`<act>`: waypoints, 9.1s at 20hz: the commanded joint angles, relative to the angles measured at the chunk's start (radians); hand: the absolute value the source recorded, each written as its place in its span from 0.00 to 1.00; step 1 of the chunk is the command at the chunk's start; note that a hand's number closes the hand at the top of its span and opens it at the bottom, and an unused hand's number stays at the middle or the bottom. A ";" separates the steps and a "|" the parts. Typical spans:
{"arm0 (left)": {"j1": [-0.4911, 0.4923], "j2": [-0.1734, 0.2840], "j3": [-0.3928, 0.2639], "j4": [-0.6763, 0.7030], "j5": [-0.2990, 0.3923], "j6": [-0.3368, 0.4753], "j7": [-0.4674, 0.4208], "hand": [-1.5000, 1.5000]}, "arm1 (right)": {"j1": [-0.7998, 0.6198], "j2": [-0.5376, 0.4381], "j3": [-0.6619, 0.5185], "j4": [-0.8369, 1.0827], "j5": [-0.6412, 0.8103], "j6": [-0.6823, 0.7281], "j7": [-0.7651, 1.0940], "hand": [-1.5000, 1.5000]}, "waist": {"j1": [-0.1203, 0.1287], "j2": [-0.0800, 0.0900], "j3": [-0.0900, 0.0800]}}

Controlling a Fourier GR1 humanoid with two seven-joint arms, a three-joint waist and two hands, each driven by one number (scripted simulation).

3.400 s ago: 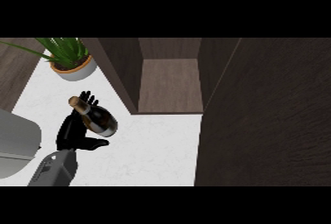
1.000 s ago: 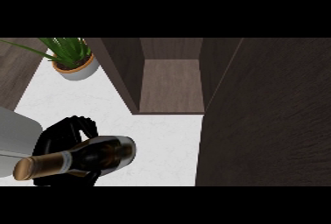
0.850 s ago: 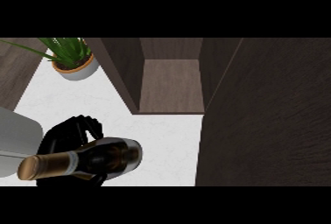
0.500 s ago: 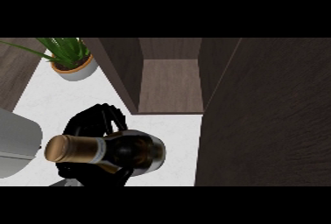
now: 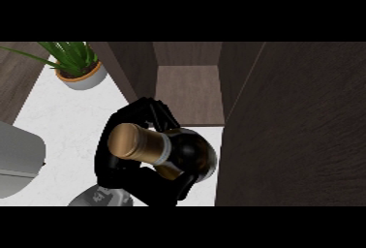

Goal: Pick up the wine, place it into the cabinet and close the cabinet

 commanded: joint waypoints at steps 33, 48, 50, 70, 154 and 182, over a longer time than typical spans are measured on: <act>-0.321 0.004 -0.026 0.593 0.170 0.240 -0.344 1.00 | 0.019 0.011 -0.007 -0.119 -0.067 -0.009 0.042 0.00 | -0.003 0.002 -0.001; -0.341 -0.001 0.008 0.729 0.201 0.284 -0.457 1.00 | 0.063 -0.009 -0.018 -0.152 -0.089 0.003 0.032 0.00 | -0.004 0.001 0.000; -0.252 -0.001 0.004 0.730 0.226 0.251 -0.566 1.00 | 0.002 -0.026 -0.020 -0.112 -0.093 -0.010 0.064 0.00 | 0.002 0.002 -0.001; -0.566 0.000 0.239 1.154 0.255 0.110 -0.552 1.00 | 0.044 -0.005 -0.039 -0.052 -0.133 0.019 -0.016 0.00 | -0.010 0.006 -0.001; -0.779 -0.001 0.461 1.745 0.311 -0.041 -0.991 0.00 | 0.015 0.024 0.101 -0.031 -0.046 0.004 -0.044 0.00 | -0.055 0.024 -0.002; -0.389 -0.001 -0.094 1.189 0.691 0.100 -0.912 0.00 | 0.014 -0.008 0.089 -0.101 -0.046 -0.046 0.041 0.00 | -0.023 -0.006 -0.001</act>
